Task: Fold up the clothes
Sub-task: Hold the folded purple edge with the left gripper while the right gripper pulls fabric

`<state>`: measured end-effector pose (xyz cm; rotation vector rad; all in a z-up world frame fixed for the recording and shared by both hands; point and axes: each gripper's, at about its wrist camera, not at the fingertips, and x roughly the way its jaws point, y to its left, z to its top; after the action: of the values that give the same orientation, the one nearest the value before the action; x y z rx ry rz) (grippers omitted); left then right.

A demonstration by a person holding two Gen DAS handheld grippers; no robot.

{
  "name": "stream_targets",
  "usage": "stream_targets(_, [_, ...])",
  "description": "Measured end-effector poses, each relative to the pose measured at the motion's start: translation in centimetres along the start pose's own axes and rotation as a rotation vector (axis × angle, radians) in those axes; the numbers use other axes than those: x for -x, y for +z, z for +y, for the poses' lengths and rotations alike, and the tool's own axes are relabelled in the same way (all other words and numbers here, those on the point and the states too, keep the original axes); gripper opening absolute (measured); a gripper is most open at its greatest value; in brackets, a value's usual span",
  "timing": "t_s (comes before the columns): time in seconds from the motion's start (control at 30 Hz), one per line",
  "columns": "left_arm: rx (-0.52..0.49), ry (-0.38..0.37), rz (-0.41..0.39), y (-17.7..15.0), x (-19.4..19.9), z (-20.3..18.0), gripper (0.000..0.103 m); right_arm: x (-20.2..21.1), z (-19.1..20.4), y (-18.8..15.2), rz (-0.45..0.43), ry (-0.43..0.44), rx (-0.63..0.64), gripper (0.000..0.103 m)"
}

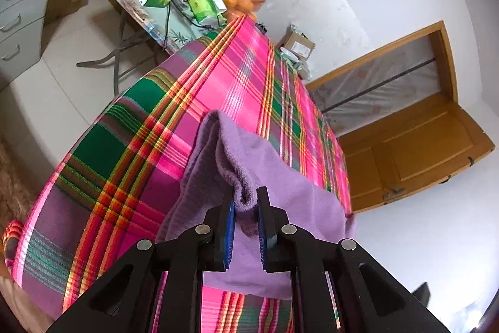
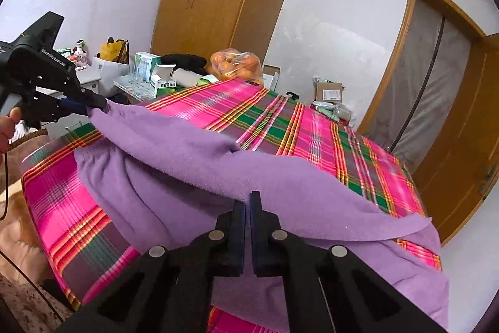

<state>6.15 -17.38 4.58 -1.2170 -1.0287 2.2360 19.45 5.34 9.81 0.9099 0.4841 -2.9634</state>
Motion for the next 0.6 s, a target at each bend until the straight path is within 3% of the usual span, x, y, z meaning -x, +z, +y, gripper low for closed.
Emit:
stream_targets(0.3, [0.016, 0.042, 0.045, -0.8, -0.7, 1.7, 0.013, -1.7, 1.4, -3.1, 0.118, 0.034, -0.018, 0.003])
stream_targets(0.6, [0.027, 0.093, 0.087, -1.7, -1.8, 3.3, 0.013, -3.1, 1.7, -4.8, 0.177, 0.064, -0.052, 0.004])
